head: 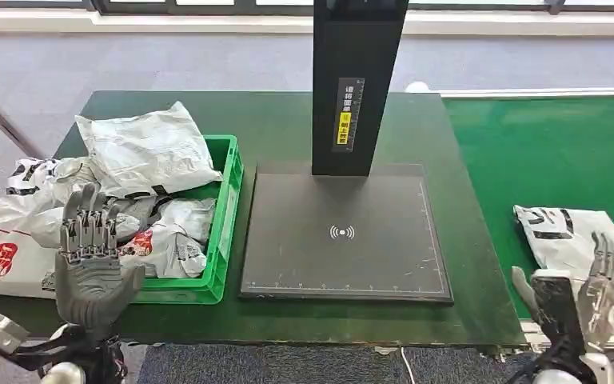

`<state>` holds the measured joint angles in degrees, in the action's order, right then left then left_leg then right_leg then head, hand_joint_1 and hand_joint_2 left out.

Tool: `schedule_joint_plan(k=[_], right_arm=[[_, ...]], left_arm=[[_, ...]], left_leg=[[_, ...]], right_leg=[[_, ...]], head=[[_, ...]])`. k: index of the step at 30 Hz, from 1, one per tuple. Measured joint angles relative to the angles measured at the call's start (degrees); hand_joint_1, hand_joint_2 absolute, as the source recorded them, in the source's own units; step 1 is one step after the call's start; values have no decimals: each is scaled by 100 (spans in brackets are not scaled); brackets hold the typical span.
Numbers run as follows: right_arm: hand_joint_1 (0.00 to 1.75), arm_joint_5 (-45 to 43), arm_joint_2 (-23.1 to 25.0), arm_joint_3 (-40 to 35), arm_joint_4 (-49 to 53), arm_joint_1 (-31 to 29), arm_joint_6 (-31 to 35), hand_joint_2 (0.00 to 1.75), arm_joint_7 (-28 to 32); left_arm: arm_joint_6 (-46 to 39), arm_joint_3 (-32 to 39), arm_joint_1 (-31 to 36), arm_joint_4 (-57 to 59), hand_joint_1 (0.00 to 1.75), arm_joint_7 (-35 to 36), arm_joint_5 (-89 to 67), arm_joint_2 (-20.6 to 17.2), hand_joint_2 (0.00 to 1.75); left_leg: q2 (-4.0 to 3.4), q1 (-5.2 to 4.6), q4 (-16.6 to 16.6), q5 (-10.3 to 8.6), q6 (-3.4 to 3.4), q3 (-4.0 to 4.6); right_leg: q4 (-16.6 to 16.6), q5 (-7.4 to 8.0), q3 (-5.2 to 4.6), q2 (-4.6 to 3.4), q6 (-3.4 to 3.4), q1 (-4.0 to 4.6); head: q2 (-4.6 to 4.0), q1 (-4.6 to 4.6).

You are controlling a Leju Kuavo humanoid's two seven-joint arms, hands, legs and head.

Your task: Moved the parcel from conveyor to table for the left to box.

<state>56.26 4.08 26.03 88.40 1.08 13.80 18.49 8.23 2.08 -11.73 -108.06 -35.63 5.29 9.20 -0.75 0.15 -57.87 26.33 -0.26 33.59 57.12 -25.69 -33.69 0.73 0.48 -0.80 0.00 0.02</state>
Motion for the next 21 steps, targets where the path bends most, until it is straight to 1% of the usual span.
schedule_joint_plan(k=[3, 4, 6, 9, 12, 14, 16, 18, 21], right_arm=[[0, 1057, -439, -203, -570, -246, 391, 175, -337], [0, 1236, -557, -256, -715, -302, 439, 175, -391], [0, 1333, -743, -319, -933, -392, 491, 175, -450], [0, 1422, -965, -411, -1262, -515, 510, 175, -486], [0, 1966, -1217, -544, -1674, -809, 624, 175, -835], [0, 2396, -1593, -686, -2380, -1130, 869, 175, -1047], [0, 2465, -1842, -701, -2953, -1449, 1002, 175, -1029], [0, 2316, -2070, -701, -3423, -1616, 1004, 175, -871], [0, 1936, -2365, -701, -4002, -1793, 483, 175, -675]], left_arm=[[-312, -92, -126, -39, 0, -136, -171, -4, 175], [-369, -114, -154, -46, 0, -166, -223, -4, 175], [-424, -142, -187, -57, 0, -205, -245, -4, 175], [-458, -188, -239, -61, 0, -199, -271, -7, 175], [-526, -243, -269, -63, 0, -151, -212, -26, 175], [-664, -295, -312, -61, 0, -179, -212, -63, 175], [-802, -343, -347, -57, 0, -238, -265, -109, 175], [-900, -404, -359, -44, 0, -295, -315, -160, 175], [-952, -522, -409, -30, 0, -337, -337, -308, 175]], left_leg=[[2, 0, 0, 0, 1, -2], [8, 0, 0, -2, 5, -1], [20, 1, 0, -4, 7, 0], [19, 1, 0, -3, 6, -1], [17, 0, 0, -3, 6, 2], [17, -1, -1, -4, 7, -2], [23, -2, -2, -6, 12, -2], [39, -4, -4, -9, 17, 0], [42, -5, -4, -8, 17, 1]], right_leg=[[-1, 0, 2, 4, 0, 0], [-1, -1, 4, 12, 2, 1], [0, -5, 8, 23, 7, 1], [2, -5, 7, 21, 6, 2], [3, -5, 6, 19, 7, -1], [0, -4, 8, 16, 9, -1], [-3, -2, 10, 24, 12, -2], [-4, -2, 15, 38, 14, -3], [-4, -2, 15, 41, 14, -4]], head=[[0, -2], [0, -2], [0, 0], [0, -2], [0, -2], [0, 0], [0, -2], [0, 0], [0, -2]])
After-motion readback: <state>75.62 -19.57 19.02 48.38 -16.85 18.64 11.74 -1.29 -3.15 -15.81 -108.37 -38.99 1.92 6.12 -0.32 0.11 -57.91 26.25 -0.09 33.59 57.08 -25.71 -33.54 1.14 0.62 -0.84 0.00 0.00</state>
